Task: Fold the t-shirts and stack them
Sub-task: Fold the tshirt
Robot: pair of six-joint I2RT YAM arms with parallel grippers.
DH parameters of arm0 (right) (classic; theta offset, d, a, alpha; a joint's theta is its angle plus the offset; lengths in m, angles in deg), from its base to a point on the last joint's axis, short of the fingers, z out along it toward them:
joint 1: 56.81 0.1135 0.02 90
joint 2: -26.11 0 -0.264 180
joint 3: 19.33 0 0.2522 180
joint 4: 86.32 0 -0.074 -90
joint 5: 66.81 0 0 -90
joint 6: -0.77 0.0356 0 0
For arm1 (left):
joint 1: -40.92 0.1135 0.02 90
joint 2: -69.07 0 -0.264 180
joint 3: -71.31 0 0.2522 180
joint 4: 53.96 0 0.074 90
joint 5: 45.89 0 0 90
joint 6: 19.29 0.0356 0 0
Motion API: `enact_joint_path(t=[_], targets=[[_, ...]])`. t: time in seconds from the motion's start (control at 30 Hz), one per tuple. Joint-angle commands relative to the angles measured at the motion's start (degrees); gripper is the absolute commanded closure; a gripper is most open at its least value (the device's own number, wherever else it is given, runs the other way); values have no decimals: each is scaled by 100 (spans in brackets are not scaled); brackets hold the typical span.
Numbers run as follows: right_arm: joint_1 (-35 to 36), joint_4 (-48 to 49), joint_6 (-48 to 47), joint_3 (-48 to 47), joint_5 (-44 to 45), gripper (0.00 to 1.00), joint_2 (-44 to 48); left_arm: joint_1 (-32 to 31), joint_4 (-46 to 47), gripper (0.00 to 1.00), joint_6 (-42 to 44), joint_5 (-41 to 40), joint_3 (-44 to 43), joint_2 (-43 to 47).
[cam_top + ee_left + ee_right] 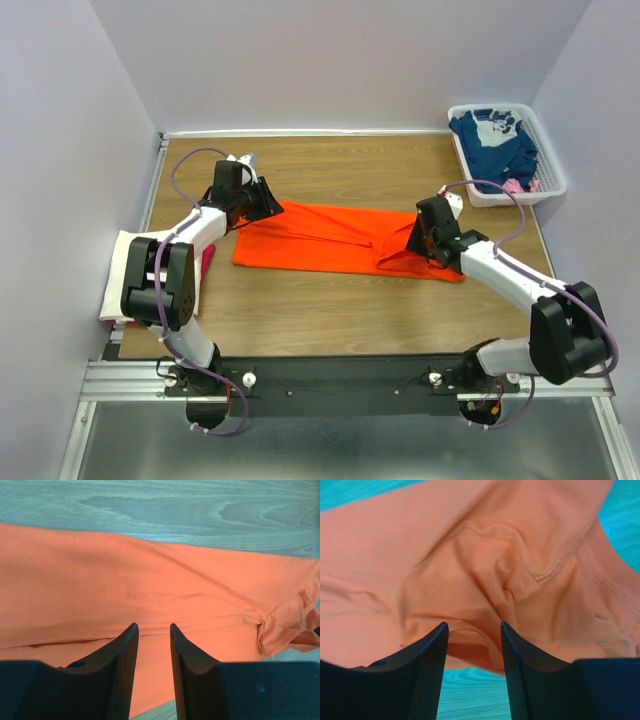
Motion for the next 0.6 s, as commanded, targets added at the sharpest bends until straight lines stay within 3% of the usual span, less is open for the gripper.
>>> enact_joint_path(t=[0.0,0.57], targets=[[-94,-268,-44,-196,94,47,-309,-43,-45,60,91,138,-11,-17],[-24,-83,-202,445,-1566,56,33,-78,-1,61,65,208,-46,-149]])
